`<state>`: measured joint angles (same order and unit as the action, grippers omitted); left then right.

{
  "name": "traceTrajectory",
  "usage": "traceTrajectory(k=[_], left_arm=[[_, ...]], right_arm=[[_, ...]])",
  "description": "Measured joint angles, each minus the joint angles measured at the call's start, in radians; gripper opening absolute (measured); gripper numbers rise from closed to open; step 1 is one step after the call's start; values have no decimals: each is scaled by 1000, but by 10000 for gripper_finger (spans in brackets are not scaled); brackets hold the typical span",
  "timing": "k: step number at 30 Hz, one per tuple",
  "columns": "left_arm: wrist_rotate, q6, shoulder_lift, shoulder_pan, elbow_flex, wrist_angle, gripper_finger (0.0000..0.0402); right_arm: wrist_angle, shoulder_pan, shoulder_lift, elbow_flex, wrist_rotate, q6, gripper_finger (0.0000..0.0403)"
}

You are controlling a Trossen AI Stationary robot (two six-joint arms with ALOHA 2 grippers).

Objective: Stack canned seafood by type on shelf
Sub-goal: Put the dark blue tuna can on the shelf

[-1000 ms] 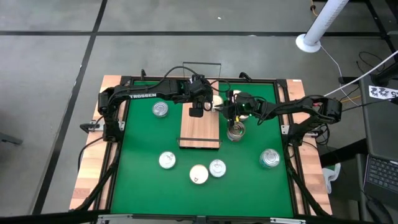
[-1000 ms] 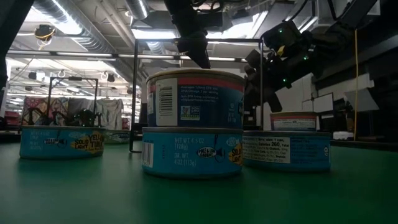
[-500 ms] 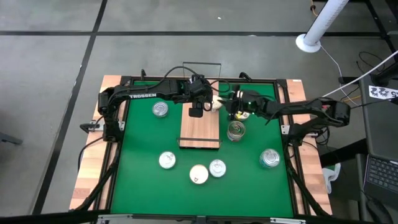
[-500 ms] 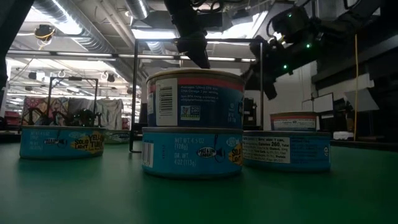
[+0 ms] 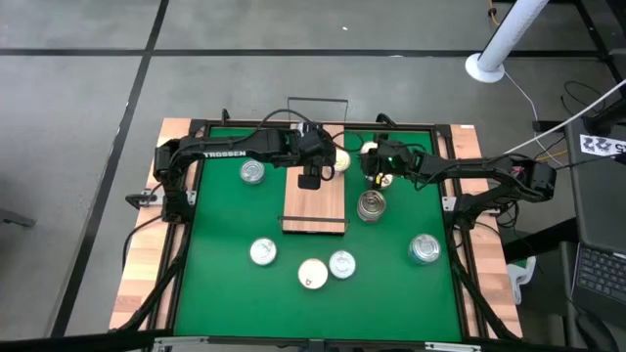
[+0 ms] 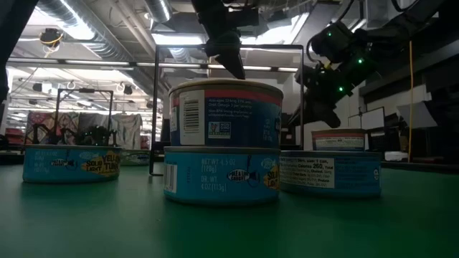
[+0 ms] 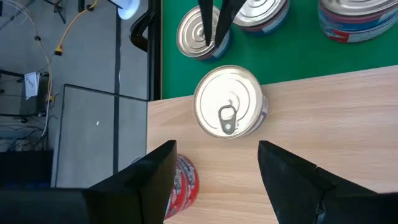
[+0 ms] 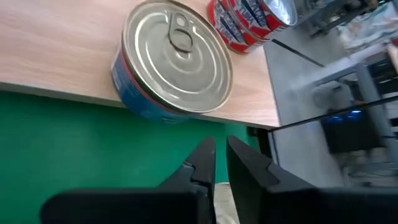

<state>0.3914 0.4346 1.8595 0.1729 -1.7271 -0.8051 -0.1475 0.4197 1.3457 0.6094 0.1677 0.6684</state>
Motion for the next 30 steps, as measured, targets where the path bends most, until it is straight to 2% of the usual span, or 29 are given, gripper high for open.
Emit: traceTrajectory(k=[5,15,30], left_arm=[[0,-18,0,-17,0,0,224],[0,-20,0,-69,0,1,224],[0,-20,0,-134,0,10,224]], right_arm=[[-6,26,0,0,-103,-15,27],[-22,26,65,0,-112,-17,15],[-203,26,160,0,-161,-17,14]])
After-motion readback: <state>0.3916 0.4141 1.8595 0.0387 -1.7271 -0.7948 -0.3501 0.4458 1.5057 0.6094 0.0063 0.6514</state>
